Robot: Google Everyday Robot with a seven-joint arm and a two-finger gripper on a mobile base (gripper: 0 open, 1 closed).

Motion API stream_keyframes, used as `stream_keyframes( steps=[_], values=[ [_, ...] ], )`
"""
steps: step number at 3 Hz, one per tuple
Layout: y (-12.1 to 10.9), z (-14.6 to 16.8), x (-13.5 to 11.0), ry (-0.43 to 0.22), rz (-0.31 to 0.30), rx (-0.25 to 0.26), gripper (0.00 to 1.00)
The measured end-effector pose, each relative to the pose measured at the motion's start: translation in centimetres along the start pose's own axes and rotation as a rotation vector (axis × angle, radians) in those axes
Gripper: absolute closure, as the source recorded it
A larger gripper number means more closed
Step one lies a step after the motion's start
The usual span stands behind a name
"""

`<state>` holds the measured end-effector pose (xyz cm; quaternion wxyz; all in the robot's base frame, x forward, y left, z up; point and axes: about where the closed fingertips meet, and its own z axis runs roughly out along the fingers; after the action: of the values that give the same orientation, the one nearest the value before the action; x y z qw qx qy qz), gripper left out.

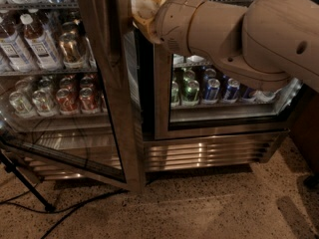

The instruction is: Open left fridge door

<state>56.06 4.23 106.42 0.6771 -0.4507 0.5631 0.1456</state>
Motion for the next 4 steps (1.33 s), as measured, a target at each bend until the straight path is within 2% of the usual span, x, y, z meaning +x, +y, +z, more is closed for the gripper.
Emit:
stream_keyframes(
  steps=[1, 2, 3, 4],
  values=[
    [-0.1, 0.0, 0.0, 0.0, 0.0, -0.001, 1.0],
    [2.7, 1.4, -2.1, -0.055, 0.053, -0.082, 1.0],
    [2.7, 1.4, -2.1, -0.055, 0.053, -0.082, 1.0],
    [6.6, 2.1, -7.0, -0.161, 0.1, -0.192, 1.0]
  ],
)
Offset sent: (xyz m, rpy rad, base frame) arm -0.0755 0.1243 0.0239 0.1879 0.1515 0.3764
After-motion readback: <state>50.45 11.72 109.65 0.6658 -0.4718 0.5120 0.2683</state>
